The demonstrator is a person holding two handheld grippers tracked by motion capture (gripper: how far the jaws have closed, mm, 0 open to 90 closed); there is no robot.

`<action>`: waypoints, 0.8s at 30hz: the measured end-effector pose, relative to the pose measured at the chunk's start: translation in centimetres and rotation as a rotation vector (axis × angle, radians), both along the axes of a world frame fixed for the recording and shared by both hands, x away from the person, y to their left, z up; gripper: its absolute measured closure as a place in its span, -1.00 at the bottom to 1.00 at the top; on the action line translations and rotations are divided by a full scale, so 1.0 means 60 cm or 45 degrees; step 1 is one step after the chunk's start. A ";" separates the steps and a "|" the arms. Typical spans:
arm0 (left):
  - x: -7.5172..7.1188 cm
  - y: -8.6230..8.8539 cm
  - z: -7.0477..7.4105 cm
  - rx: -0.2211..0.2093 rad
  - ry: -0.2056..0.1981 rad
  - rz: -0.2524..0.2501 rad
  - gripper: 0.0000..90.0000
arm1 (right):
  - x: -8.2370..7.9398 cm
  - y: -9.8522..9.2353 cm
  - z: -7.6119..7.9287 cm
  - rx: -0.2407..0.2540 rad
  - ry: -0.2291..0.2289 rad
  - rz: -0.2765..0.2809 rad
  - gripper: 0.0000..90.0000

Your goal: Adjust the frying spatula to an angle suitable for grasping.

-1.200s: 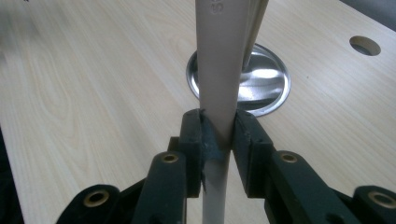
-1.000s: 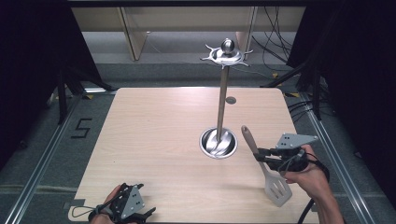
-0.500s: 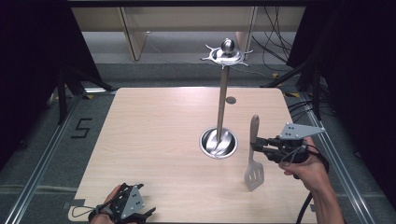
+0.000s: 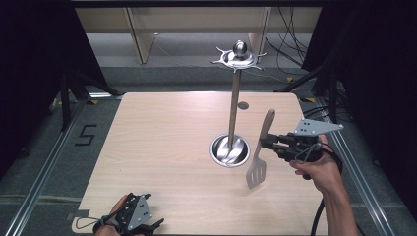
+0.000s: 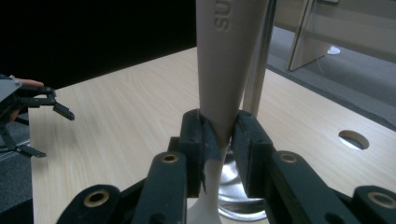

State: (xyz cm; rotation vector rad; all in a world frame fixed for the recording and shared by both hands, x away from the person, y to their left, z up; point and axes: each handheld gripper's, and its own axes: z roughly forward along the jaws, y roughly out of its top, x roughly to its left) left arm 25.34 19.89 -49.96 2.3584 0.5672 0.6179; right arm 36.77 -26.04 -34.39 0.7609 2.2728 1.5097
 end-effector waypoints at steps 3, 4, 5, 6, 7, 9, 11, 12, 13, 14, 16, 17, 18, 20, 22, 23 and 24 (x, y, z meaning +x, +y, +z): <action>0.000 0.000 0.000 -0.002 -0.001 0.001 -0.65 | 0.008 0.005 0.009 0.009 -0.005 0.004 0.67; 0.000 0.000 0.000 -0.001 -0.002 0.003 -0.65 | 0.010 0.009 0.009 0.039 -0.024 -0.009 0.67; 0.000 0.000 0.000 -0.001 0.000 0.002 -0.65 | 0.015 0.010 0.018 0.007 -0.021 0.013 0.67; 0.000 0.000 0.000 0.000 0.000 0.000 -0.65 | 0.015 0.010 0.018 0.007 -0.021 0.013 0.67; 0.000 0.000 0.000 -0.003 -0.002 0.001 -0.65 | 0.016 0.015 0.018 0.027 -0.036 -0.004 0.67; 0.000 0.000 0.000 -0.005 -0.006 0.006 -0.65 | 0.019 0.017 0.027 0.015 -0.017 0.008 0.67; 0.000 0.000 -0.001 -0.011 0.000 0.001 -0.65 | 0.023 0.020 0.035 0.013 -0.044 0.007 0.67; 0.000 0.000 -0.001 -0.012 0.000 0.001 -0.65 | 0.024 0.022 0.039 0.017 -0.041 0.010 0.67; 0.001 0.000 -0.001 -0.012 0.001 0.003 -0.65 | 0.025 0.022 0.041 0.009 -0.043 0.008 0.67; 0.000 0.000 0.000 -0.004 -0.006 0.005 -0.65 | 0.028 0.022 0.045 0.009 -0.042 0.007 0.67; 0.000 0.000 0.000 -0.002 -0.006 0.004 -0.65 | 0.032 0.024 0.051 0.014 -0.063 0.000 0.67; 0.000 0.000 -0.001 -0.008 -0.002 0.001 -0.65 | 0.033 0.023 0.055 0.007 -0.056 0.003 0.67; 0.001 0.000 -0.001 -0.011 0.000 0.002 -0.65 | 0.036 0.023 0.059 0.004 -0.068 -0.001 0.67; 0.000 0.001 0.000 0.000 -0.007 0.003 -0.65 | 0.040 0.021 0.068 0.001 -0.073 0.000 0.67; 0.000 0.000 0.000 -0.003 -0.007 0.004 -0.65 | 0.043 0.022 0.074 0.016 -0.082 -0.003 0.67; 0.000 0.001 0.000 -0.004 -0.004 0.004 -0.65 | 0.043 0.023 0.076 0.022 -0.082 -0.013 0.67; 0.000 0.000 0.000 -0.002 -0.002 0.002 -0.65 | 0.043 0.022 0.081 0.011 -0.056 -0.005 0.67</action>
